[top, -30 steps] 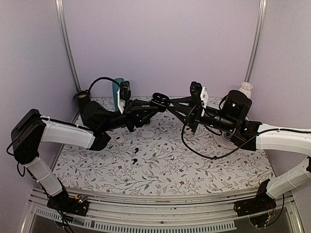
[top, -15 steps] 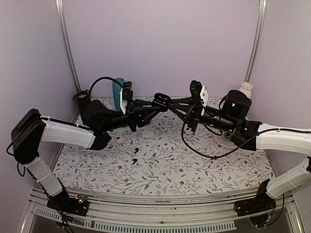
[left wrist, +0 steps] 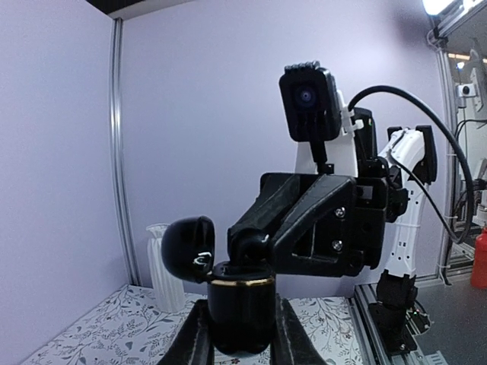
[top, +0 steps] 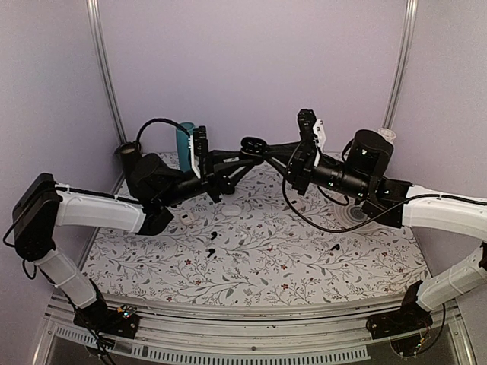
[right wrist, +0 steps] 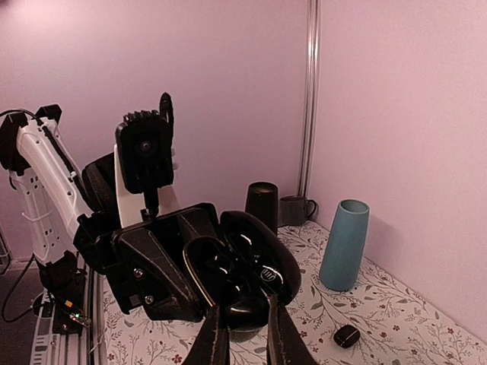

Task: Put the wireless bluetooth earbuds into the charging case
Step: Adjust the right earbud in the right side groove of the charging case, then open the charging case.

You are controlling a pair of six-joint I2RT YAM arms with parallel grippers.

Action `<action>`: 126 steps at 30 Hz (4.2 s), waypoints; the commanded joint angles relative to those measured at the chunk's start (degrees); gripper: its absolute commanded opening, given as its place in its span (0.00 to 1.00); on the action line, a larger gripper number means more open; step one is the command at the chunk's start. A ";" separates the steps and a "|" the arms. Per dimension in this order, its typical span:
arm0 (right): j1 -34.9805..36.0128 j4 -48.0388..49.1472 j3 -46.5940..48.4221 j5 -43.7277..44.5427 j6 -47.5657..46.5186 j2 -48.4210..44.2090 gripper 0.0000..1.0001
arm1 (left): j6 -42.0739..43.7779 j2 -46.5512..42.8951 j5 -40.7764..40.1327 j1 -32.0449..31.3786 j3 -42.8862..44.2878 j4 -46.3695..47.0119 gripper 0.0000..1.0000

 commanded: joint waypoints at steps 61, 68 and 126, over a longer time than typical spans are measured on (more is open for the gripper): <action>-2.31 -27.13 10.31 10.58 31.88 -5.13 0.61 | 16.44 2.73 -16.52 -8.05 -2.76 1.47 0.00; -4.88 -28.70 6.86 8.57 28.30 -9.18 0.62 | 9.72 2.01 -12.62 -4.93 -3.98 3.73 0.00; -6.04 -14.34 3.57 -4.29 17.23 -0.94 0.63 | -12.70 1.60 13.40 -0.55 0.52 7.76 0.00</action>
